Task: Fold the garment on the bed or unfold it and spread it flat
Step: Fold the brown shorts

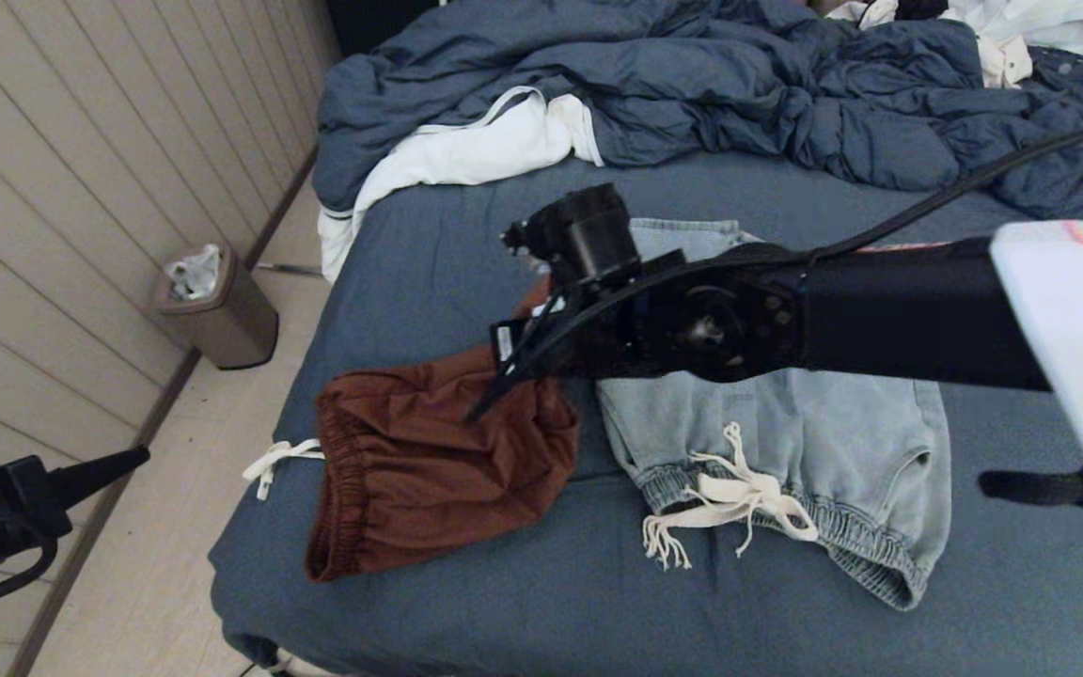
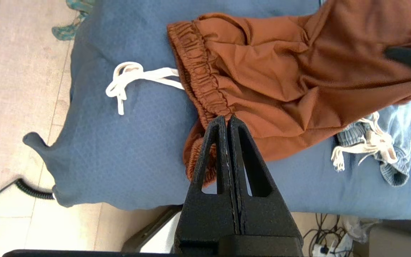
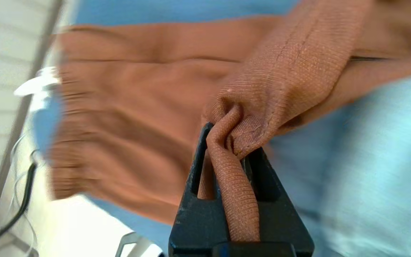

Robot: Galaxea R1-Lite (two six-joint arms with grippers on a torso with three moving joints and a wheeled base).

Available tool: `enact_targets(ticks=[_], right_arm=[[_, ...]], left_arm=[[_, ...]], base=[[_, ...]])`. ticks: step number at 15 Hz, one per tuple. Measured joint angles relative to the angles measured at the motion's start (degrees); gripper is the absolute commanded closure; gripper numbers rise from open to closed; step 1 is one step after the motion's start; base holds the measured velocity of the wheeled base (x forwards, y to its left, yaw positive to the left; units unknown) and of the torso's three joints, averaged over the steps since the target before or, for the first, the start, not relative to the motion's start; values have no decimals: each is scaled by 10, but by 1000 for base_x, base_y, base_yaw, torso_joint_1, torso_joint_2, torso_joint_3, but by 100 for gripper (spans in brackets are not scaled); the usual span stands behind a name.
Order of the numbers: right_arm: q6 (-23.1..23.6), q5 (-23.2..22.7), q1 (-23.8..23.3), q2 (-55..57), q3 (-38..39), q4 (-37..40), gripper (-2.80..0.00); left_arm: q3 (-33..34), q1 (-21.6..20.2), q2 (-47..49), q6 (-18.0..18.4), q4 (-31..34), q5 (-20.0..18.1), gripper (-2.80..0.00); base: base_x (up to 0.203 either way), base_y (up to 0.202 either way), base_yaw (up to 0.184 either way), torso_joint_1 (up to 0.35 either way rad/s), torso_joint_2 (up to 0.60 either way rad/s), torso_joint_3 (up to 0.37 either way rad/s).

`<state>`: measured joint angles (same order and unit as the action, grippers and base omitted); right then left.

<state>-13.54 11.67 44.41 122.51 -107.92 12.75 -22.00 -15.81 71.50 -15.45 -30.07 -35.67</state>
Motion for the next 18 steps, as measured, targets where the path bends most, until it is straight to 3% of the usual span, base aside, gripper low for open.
enact_targets(ticks=[3,6,10,18], right_arm=[[44,9,72,61,-38,-22,0],[84,10,113,103,-44,-50,0],[110,10,128,139,-46,-95,0],[109,10,144,165,-47,-154,0]], left_arm=[[4,0,-3,0,0,-4,0],[12,0,1,-6,-3,-12,0],[26,0,5,-13,-6,-19,0],[29,-1,21,-27,-11,-28,0]], base=[[0,0,0,0,0,0],[0,0,0,0,0,0],[0,0,0,0,0,0],[0,0,0,0,0,0]])
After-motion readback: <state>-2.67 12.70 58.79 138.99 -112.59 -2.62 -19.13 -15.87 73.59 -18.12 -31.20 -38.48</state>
